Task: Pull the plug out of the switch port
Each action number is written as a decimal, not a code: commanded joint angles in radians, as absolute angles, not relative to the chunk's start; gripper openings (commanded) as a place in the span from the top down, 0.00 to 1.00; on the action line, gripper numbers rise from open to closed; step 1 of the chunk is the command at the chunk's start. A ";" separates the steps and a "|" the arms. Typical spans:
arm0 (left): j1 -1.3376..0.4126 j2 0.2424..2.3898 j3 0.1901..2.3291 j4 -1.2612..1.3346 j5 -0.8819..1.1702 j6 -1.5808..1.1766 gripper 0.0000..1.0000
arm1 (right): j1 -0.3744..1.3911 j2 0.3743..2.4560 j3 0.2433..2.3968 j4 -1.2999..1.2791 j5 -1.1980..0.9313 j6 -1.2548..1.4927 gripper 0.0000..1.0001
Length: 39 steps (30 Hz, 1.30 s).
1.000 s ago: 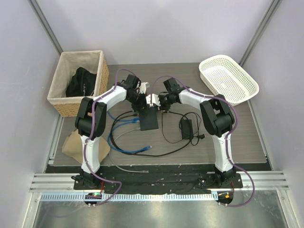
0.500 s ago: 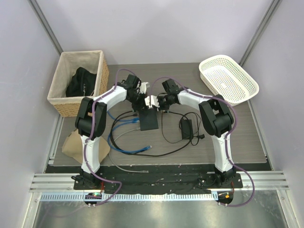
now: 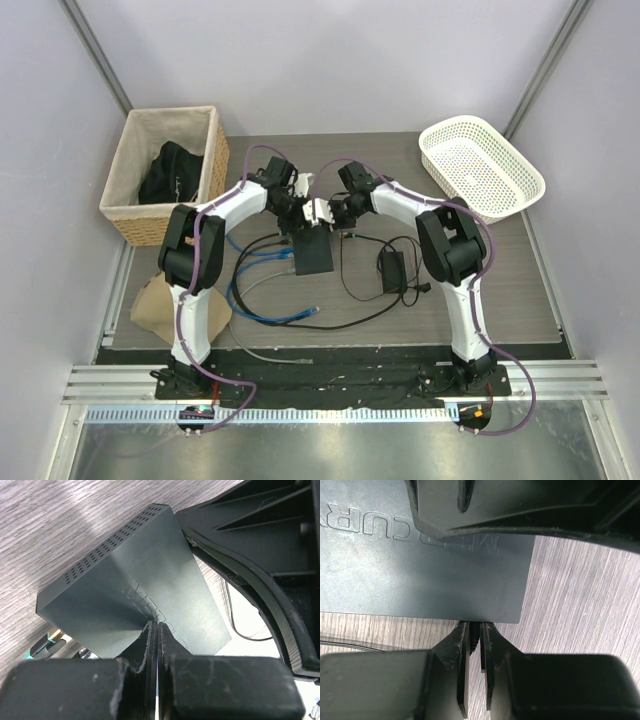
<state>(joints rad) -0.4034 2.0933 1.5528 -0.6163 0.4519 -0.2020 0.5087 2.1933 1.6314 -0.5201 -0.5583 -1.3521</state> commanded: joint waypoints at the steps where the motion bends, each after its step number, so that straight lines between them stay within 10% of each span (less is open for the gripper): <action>1: -0.399 2.224 1.486 -0.698 0.198 -0.126 1.00 | 0.517 2.230 1.652 -0.652 -0.522 -1.377 0.99; 11: -0.397 2.249 1.500 -0.709 0.238 -0.121 1.00 | 0.528 2.102 1.364 -0.284 -0.388 -1.358 0.98; 24: -0.399 2.264 1.509 -0.712 0.245 -0.123 1.00 | 0.525 2.207 1.621 -0.686 -0.502 -1.381 0.99; 39: -0.413 2.289 1.542 -0.727 0.249 -0.114 1.00 | 0.531 2.117 1.344 -0.348 -0.379 -1.401 0.99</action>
<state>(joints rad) -0.4053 2.1387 1.6119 -0.6369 0.4839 -0.1986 0.5293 2.0720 1.3663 -0.2230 -0.4515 -1.4101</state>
